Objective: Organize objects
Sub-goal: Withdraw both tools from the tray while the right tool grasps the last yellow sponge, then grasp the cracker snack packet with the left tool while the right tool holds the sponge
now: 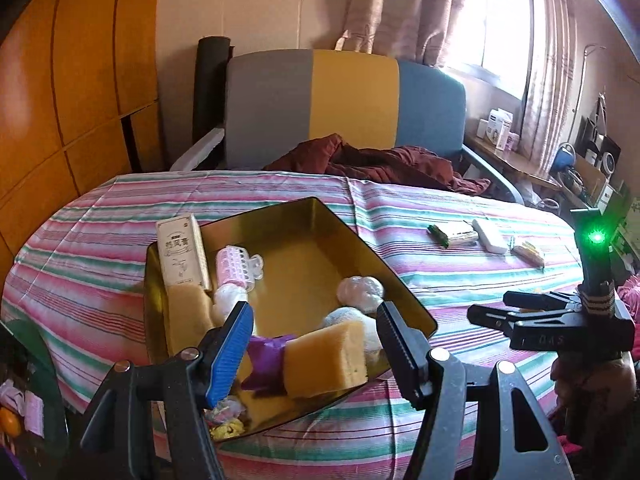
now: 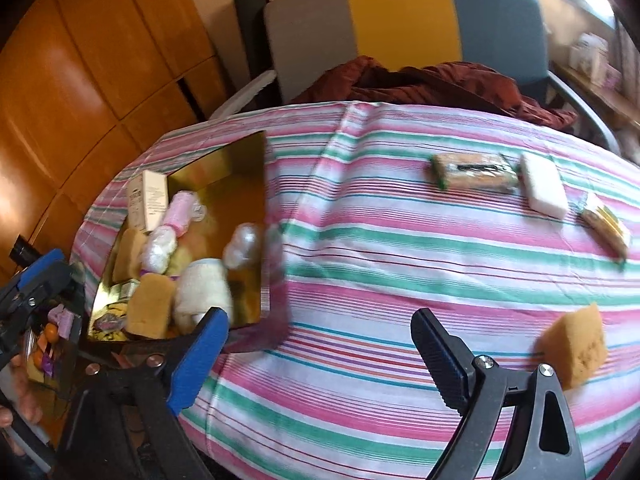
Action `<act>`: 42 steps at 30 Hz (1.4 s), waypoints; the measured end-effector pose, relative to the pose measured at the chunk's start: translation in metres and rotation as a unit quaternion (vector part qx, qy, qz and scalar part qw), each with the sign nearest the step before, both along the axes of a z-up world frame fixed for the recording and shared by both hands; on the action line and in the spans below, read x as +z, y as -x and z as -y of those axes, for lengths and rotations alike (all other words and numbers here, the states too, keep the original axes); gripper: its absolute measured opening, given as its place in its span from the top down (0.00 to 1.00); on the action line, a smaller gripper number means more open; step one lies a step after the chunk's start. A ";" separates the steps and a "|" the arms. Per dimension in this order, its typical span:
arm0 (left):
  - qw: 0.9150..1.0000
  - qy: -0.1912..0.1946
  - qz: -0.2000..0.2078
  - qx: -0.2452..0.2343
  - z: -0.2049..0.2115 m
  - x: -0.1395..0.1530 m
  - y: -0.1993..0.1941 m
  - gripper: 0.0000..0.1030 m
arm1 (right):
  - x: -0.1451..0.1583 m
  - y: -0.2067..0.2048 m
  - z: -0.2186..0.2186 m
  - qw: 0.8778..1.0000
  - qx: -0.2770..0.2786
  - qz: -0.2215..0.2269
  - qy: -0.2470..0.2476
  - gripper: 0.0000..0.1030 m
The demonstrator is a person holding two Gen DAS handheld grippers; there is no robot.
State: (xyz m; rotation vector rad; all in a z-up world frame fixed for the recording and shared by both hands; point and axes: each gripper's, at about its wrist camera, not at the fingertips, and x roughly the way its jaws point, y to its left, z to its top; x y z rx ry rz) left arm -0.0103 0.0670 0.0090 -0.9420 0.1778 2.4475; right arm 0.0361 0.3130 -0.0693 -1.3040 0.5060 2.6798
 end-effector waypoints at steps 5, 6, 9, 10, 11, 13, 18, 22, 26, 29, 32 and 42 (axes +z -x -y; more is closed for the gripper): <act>1.000 -0.002 -0.001 -0.022 -0.012 0.003 -0.002 0.38 | -0.001 -0.019 -0.036 0.999 -0.042 0.011 -0.013 0.09; 1.000 -0.003 -0.002 -0.026 -0.014 0.004 -0.002 0.38 | 0.000 -0.023 -0.044 0.998 -0.051 0.013 -0.018 0.09; 0.999 -0.005 -0.001 -0.039 -0.023 0.005 -0.003 0.38 | 0.005 -0.040 -0.073 0.996 -0.083 0.016 -0.033 0.09; 0.999 -0.006 -0.001 -0.044 -0.026 0.005 -0.003 0.38 | 0.007 -0.045 -0.083 0.995 -0.095 0.018 -0.039 0.09; 0.999 -0.006 0.000 -0.048 -0.029 0.005 -0.003 0.38 | 0.009 -0.053 -0.097 0.992 -0.112 0.022 -0.046 0.09; 0.998 -0.007 0.002 -0.058 -0.036 0.005 -0.003 0.38 | 0.010 -0.063 -0.116 0.989 -0.134 0.027 -0.051 0.08; 0.997 -0.002 0.007 -0.083 -0.054 0.004 -0.006 0.38 | -0.001 -0.079 -0.155 0.984 -0.152 0.072 -0.061 0.06; 0.994 0.003 0.011 -0.106 -0.074 0.003 -0.008 0.38 | -0.019 -0.076 -0.163 0.985 -0.132 0.098 -0.050 0.06; 0.991 0.012 0.013 -0.134 -0.097 0.001 -0.013 0.38 | -0.031 -0.069 -0.158 0.988 -0.104 0.102 -0.053 0.06; 0.988 0.021 0.023 -0.152 -0.113 -0.003 -0.015 0.38 | -0.040 -0.061 -0.156 0.987 -0.088 0.114 -0.066 0.06; 0.985 0.028 0.031 -0.167 -0.127 -0.007 -0.017 0.38 | -0.047 -0.059 -0.155 0.989 -0.072 0.118 -0.061 0.16; 0.978 0.046 0.089 -0.185 -0.180 -0.022 0.001 0.38 | -0.049 -0.061 -0.158 0.990 -0.068 0.113 -0.058 0.36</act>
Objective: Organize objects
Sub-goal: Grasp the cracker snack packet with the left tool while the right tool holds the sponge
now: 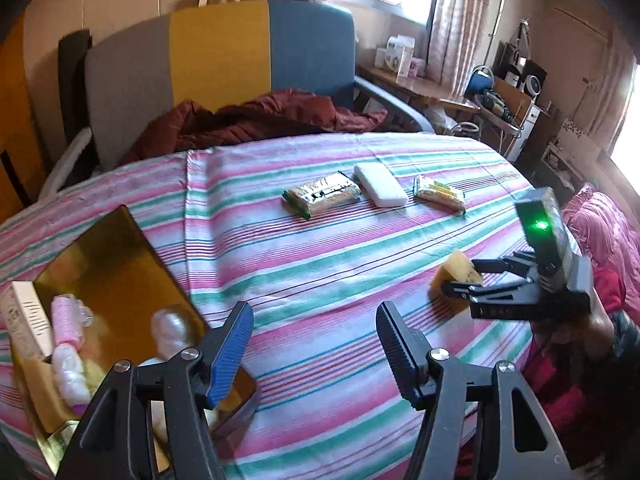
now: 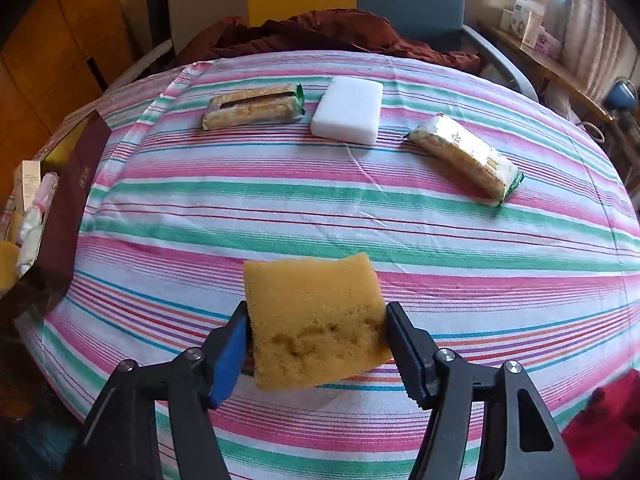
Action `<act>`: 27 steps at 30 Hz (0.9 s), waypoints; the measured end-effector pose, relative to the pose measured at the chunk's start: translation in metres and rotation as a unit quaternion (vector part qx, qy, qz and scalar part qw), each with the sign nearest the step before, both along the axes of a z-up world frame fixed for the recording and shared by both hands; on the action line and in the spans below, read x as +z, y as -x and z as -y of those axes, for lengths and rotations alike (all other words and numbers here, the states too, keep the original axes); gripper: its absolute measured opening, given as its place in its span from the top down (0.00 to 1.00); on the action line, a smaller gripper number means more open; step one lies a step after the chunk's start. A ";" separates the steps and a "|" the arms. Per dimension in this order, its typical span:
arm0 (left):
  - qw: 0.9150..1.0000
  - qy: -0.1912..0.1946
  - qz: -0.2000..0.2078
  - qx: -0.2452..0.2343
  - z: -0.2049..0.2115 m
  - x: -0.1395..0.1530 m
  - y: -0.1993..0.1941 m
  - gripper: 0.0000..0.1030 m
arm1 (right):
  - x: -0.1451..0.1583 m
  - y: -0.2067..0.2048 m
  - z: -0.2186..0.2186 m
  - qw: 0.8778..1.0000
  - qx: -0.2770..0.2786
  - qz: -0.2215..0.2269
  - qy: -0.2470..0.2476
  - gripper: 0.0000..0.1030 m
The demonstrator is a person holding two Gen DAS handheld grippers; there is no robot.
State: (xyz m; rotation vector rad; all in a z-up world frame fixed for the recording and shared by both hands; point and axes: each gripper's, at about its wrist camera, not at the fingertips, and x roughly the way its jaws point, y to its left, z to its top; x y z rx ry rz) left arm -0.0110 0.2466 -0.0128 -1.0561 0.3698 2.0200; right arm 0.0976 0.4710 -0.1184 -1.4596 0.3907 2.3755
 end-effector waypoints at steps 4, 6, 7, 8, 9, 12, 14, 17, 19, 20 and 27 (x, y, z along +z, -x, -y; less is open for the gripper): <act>0.999 0.035 0.015 -0.004 -0.033 -0.009 0.018 0.37 | -0.001 0.002 0.000 1.000 0.001 0.001 0.002 0.35; 0.999 0.047 0.018 -0.011 -0.051 -0.012 0.025 0.37 | -0.001 0.002 0.000 1.000 0.002 0.002 0.002 0.34; 0.998 0.052 0.018 -0.015 -0.058 -0.013 0.028 0.37 | -0.002 0.002 -0.001 1.000 0.002 0.001 0.004 0.34; 0.998 0.057 0.018 -0.020 -0.068 -0.015 0.031 0.37 | -0.002 0.002 -0.001 1.000 0.001 0.000 0.006 0.33; 0.998 0.062 0.019 -0.025 -0.076 -0.017 0.035 0.37 | -0.002 0.001 -0.002 1.000 0.000 0.000 0.008 0.33; 0.996 0.079 0.011 -0.038 -0.101 -0.025 0.048 0.36 | -0.002 0.001 -0.002 1.000 -0.003 -0.003 0.011 0.33; 0.994 0.095 0.009 -0.043 -0.116 -0.033 0.059 0.33 | -0.003 0.000 -0.002 1.000 -0.003 -0.003 0.012 0.32; 0.993 0.108 -0.002 -0.055 -0.135 -0.041 0.073 0.22 | -0.004 0.000 -0.003 1.000 -0.005 -0.004 0.016 0.31; 0.990 0.123 -0.011 -0.066 -0.146 -0.046 0.081 0.21 | -0.005 0.000 -0.004 1.000 -0.007 -0.004 0.021 0.31; 0.989 0.127 -0.015 -0.073 -0.151 -0.049 0.086 0.21 | -0.007 0.000 -0.005 1.000 -0.008 -0.003 0.023 0.31; 0.975 0.163 -0.049 -0.142 -0.184 -0.070 0.101 0.19 | -0.012 0.000 -0.011 0.999 -0.014 -0.002 0.045 0.27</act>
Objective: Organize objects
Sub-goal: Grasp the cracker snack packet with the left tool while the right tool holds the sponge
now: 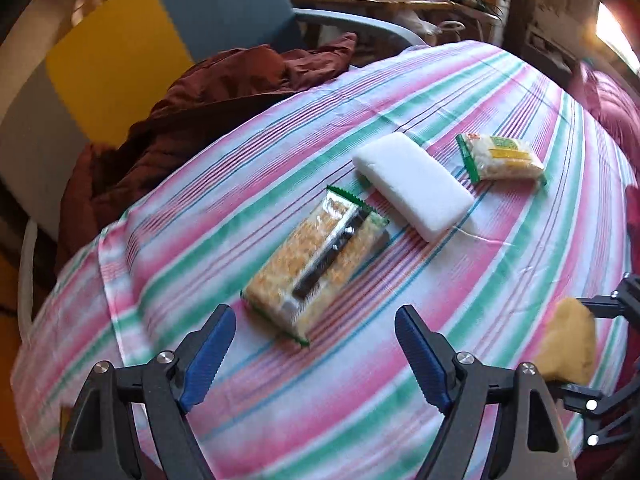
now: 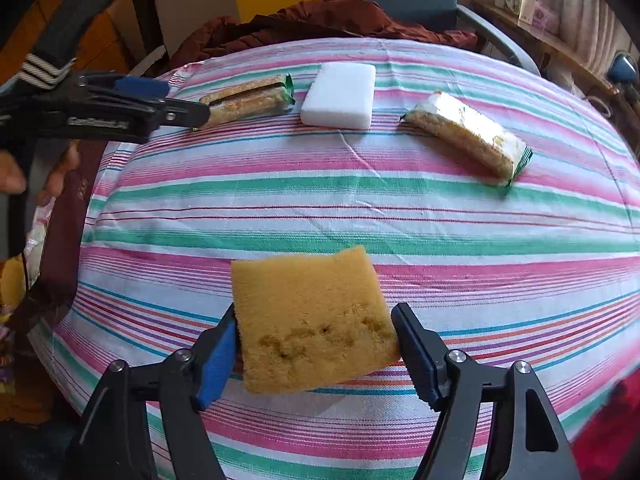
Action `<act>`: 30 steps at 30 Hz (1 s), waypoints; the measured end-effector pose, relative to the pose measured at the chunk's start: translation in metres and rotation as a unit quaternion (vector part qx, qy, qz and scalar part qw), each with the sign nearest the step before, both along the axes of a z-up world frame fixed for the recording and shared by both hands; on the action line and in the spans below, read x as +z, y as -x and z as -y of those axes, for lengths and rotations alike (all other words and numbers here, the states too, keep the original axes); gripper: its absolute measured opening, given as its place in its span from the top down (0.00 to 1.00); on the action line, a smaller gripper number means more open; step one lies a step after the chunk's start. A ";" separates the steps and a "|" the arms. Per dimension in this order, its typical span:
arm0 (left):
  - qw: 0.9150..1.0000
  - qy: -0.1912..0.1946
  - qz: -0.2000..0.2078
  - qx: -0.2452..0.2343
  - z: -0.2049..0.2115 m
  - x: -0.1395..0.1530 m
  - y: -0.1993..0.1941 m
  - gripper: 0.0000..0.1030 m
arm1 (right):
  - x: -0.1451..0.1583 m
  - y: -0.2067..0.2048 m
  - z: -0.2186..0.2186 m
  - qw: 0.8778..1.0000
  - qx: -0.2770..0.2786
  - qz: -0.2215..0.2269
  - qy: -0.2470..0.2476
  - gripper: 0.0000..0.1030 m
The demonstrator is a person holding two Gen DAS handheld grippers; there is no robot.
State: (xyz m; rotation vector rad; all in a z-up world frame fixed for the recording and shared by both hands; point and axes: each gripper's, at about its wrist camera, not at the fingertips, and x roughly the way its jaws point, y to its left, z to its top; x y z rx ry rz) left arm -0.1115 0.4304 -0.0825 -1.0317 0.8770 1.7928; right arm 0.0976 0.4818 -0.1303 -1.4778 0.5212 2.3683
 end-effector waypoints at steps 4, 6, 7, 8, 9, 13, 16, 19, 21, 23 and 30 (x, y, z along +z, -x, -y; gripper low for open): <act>0.999 0.015 -0.015 -0.031 -0.012 -0.010 0.007 0.19 | 0.000 0.000 0.000 1.000 0.000 0.000 0.002 0.27; 0.999 0.021 -0.021 -0.041 -0.018 -0.016 0.010 0.19 | 0.000 0.001 -0.001 1.000 0.000 -0.001 0.004 0.27; 0.999 0.022 -0.021 -0.043 -0.021 -0.018 0.012 0.19 | 0.000 0.000 -0.001 1.000 0.000 -0.002 0.004 0.26; 0.999 0.023 -0.019 -0.044 -0.023 -0.020 0.014 0.19 | 0.000 0.000 -0.001 1.000 -0.001 -0.002 0.005 0.26; 0.999 0.023 -0.019 -0.044 -0.026 -0.023 0.017 0.19 | 0.000 0.000 -0.001 1.000 -0.001 -0.003 0.005 0.26; 0.999 0.016 -0.020 -0.037 -0.034 -0.031 0.025 0.19 | 0.001 0.000 -0.001 1.000 -0.002 -0.003 0.006 0.25; 1.000 0.000 0.011 -0.007 -0.034 -0.037 0.031 0.27 | 0.001 0.000 0.000 1.000 -0.002 -0.003 0.007 0.25; 0.998 -0.012 0.049 0.032 -0.033 -0.035 0.038 0.49 | 0.002 -0.001 0.001 1.000 -0.002 -0.003 0.006 0.25; 0.998 -0.010 0.052 0.036 -0.033 -0.034 0.033 0.52 | 0.002 -0.001 0.002 1.000 -0.001 -0.003 0.004 0.25; 0.998 -0.011 0.044 0.040 -0.031 -0.034 0.023 0.52 | 0.002 -0.001 0.002 1.000 0.000 -0.002 0.003 0.25; 0.993 -0.030 0.053 0.104 -0.014 -0.034 0.001 0.53 | 0.002 0.000 0.001 1.000 0.002 0.000 0.002 0.26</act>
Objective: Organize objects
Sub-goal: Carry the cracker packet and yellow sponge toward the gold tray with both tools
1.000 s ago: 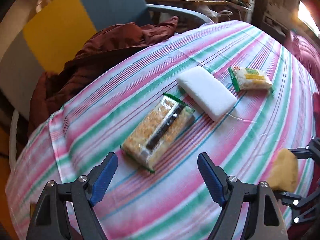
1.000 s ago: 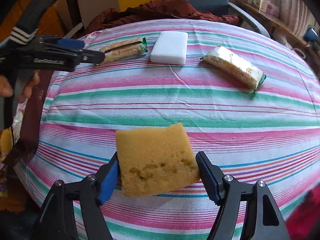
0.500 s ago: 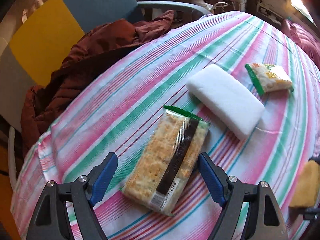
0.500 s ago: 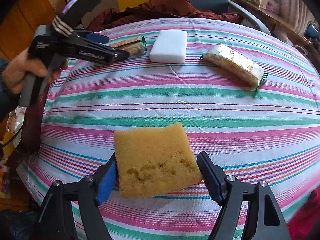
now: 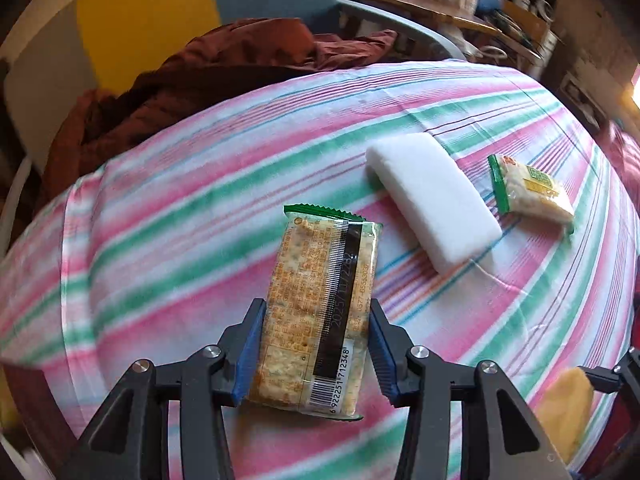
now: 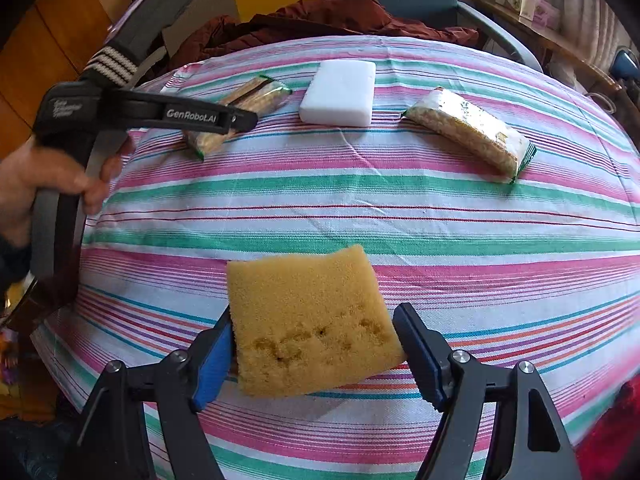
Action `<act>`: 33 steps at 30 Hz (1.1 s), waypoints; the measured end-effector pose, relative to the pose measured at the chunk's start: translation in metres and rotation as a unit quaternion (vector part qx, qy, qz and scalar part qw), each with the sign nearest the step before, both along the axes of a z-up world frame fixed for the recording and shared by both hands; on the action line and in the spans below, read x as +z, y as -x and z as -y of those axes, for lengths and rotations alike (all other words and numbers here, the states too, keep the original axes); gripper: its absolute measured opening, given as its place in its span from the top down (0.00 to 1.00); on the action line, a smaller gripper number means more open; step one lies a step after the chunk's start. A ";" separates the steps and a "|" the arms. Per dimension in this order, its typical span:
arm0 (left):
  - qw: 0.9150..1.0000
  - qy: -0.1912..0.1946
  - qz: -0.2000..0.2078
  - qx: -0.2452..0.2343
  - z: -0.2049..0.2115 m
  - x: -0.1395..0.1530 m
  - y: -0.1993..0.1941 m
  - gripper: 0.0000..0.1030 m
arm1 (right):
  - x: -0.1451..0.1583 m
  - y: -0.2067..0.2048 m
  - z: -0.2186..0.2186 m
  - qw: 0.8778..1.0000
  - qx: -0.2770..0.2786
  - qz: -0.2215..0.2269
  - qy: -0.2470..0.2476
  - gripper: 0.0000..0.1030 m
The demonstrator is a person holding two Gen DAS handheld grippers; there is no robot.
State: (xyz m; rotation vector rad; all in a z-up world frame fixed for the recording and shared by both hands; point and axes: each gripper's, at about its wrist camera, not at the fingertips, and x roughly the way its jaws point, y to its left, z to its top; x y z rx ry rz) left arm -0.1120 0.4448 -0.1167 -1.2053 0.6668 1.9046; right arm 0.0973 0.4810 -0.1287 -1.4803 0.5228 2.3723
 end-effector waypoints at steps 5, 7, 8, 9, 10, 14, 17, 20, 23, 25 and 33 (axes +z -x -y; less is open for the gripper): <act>0.999 -0.014 -0.010 0.029 0.022 -0.001 -0.022 0.53 | 0.000 0.001 0.002 1.000 0.004 0.006 -0.009 0.26; 0.998 -0.026 -0.019 0.045 0.035 -0.001 -0.034 0.53 | 0.000 0.002 0.003 1.000 0.006 0.008 -0.013 0.28; 0.998 -0.033 -0.020 0.053 0.042 -0.001 -0.038 0.53 | 0.000 0.003 0.003 1.000 0.007 0.008 -0.014 0.29; 0.997 -0.039 -0.022 0.061 0.052 0.000 -0.045 0.53 | 0.001 0.003 0.004 1.000 0.008 0.009 -0.017 0.30; 0.996 -0.046 -0.026 0.066 0.057 0.001 -0.051 0.53 | 0.001 0.004 0.004 1.000 0.009 0.009 -0.019 0.31; 0.994 -0.067 -0.030 0.080 0.079 0.001 -0.070 0.53 | 0.000 0.006 0.007 0.999 0.013 0.011 -0.027 0.32; 0.994 -0.064 -0.044 0.072 0.086 0.000 -0.080 0.53 | 0.000 0.006 0.009 0.999 0.014 0.014 -0.031 0.32; 0.994 -0.066 -0.053 0.068 0.093 0.000 -0.089 0.53 | 0.001 0.006 0.009 0.999 0.013 0.013 -0.032 0.32; 0.994 -0.071 -0.050 0.069 0.098 0.002 -0.096 0.53 | 0.001 0.005 0.010 0.999 0.011 0.013 -0.034 0.32; 0.994 -0.073 -0.050 0.067 0.102 0.004 -0.100 0.53 | 0.002 0.006 0.012 0.999 0.011 0.014 -0.038 0.32; 0.993 -0.076 -0.059 0.063 0.111 0.008 -0.108 0.53 | 0.002 0.007 0.015 0.999 0.014 0.017 -0.049 0.33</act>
